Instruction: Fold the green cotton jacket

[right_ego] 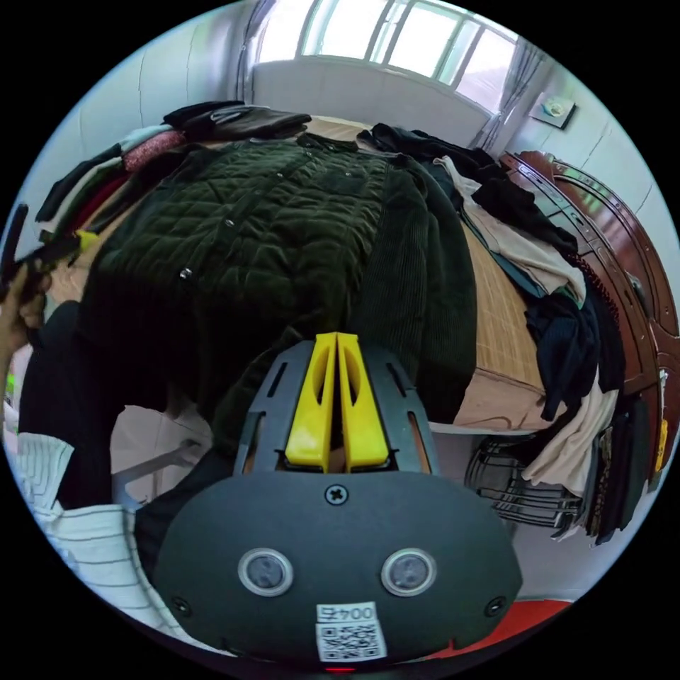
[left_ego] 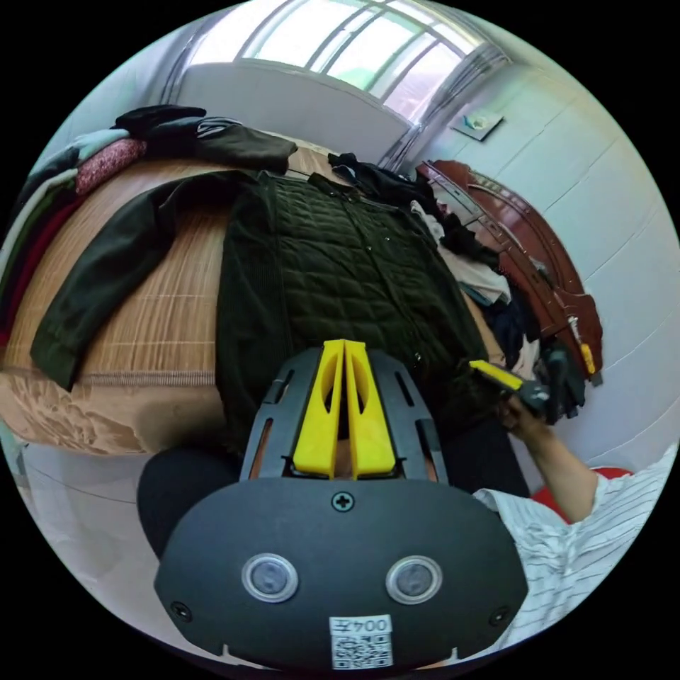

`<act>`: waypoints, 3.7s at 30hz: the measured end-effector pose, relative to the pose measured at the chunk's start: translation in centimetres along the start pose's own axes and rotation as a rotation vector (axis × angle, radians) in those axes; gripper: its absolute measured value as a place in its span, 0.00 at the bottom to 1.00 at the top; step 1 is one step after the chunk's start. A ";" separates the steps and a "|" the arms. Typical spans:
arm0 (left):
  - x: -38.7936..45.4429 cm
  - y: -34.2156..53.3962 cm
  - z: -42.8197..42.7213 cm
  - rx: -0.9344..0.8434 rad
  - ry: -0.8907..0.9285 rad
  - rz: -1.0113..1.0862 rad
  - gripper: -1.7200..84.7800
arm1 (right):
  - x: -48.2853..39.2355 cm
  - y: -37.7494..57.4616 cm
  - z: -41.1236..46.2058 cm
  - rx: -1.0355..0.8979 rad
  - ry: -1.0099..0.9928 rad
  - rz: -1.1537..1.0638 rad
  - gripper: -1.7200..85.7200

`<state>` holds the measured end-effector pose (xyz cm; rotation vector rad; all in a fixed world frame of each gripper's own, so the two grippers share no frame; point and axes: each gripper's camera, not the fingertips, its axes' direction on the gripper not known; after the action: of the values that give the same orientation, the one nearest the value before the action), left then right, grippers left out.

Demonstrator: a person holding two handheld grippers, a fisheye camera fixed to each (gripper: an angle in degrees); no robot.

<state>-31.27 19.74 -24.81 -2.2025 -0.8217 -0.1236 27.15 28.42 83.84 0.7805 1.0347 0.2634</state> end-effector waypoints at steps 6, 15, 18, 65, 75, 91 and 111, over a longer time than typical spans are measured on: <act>-1.4 3.8 0.5 -0.009 -0.078 -0.026 0.02 | -3.3 -1.0 -5.3 0.115 -0.269 -0.050 0.11; -10.0 5.0 -4.3 0.075 0.065 -0.225 0.02 | -9.6 -4.0 0.1 -0.067 -0.084 -0.138 0.15; -11.9 4.3 -5.8 0.127 0.163 -0.294 0.02 | -10.3 -4.0 -0.1 -0.060 -0.007 -0.184 0.15; -7.4 0.9 -12.4 0.115 0.108 -0.312 0.04 | 15.8 -8.1 -7.7 -0.084 -0.593 0.169 0.01; -6.2 -1.4 -18.7 0.148 -0.053 -0.235 0.14 | 31.8 -2.6 -18.4 0.166 -0.537 0.397 0.10; -3.0 -1.8 -12.0 -0.092 -0.035 -0.249 0.20 | 46.0 14.8 -11.6 0.146 -1.247 0.968 0.23; -0.1 -3.9 -12.4 -0.175 0.048 -0.302 0.10 | 40.5 8.7 -15.9 0.047 -1.125 0.711 0.12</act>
<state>-31.65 13.02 -13.67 -2.2124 -1.1498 -0.4084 35.61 63.76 58.31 1.1152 -0.3209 0.3334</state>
